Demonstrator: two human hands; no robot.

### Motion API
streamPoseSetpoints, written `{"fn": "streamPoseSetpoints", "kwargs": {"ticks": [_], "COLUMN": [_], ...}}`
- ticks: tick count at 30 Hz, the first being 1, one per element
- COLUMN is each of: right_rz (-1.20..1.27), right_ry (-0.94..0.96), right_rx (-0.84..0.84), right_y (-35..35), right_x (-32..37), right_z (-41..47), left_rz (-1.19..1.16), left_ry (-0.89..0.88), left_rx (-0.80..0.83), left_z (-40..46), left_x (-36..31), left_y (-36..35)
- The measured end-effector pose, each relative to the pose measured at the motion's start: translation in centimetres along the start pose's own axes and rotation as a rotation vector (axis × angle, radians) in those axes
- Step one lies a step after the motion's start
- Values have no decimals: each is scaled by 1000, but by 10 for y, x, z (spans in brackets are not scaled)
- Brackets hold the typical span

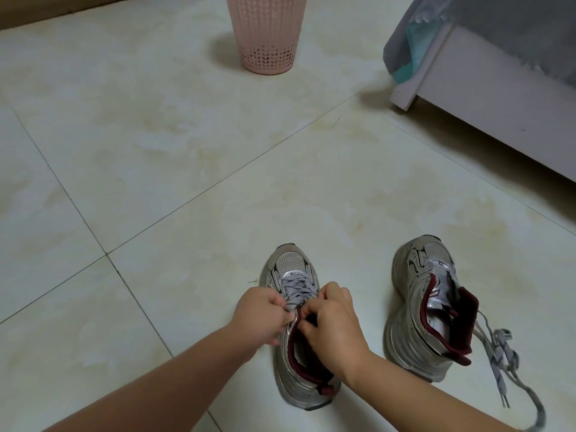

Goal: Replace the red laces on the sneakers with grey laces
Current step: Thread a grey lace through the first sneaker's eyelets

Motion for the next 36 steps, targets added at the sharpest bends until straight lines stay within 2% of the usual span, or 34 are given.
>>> {"fn": "streamPoseSetpoints", "kwargs": {"ticks": [2, 6, 11, 13, 15, 17, 20, 22, 25, 28, 31, 33, 36], "right_rz": [-14, -67, -328, -450, -455, -348, -153, -165, -267, -223, -111, -102, -120], "right_ry": [-13, -7, 120, 203, 216, 141, -44, -104, -205, -275, -141, -56, -3], "right_rx": [19, 112, 183, 182, 164, 175, 325, 380, 444, 308, 83, 75, 111], "right_y": [1, 3, 8, 15, 32, 52, 63, 57, 50, 55, 56, 48, 33], "right_x": [2, 7, 23, 29, 31, 27, 16, 13, 3, -4, 7, 15, 21], "right_z": [1, 1, -3, -7, -8, -8, -9, -11, -9, 2, 20, 34, 51], "left_rz": [118, 334, 411, 380, 348, 338, 349, 359, 358, 352, 410, 488, 546], "left_ry": [-161, -348, -357, -321, -275, -237, -222, -219, -244, -297, -379, -419, -433], "left_rx": [-47, 77, -140, -189, -203, -212, -217, -192, -47, -23, -190, -272, -282], "left_z": [0, -9, -10, -11, -11, -10, -12, -15, -15, -10, 0, 5, 11], "left_x": [-1, 6, 10, 12, 14, 18, 20, 21, 21, 12, -4, -13, -19], "left_y": [0, -9, -14, -12, -7, -1, -1, -4, -3, 11, 27, 30, 23]}}
Point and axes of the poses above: each hand's wrist, its own z-axis towards the middle knuckle, its own y-axis out of the back of the hand, x = y × z, the point moved 3 cm from there along z, towards the middle knuckle, and after that the axes turned 10 degrees about z, right-handed, at the moved point
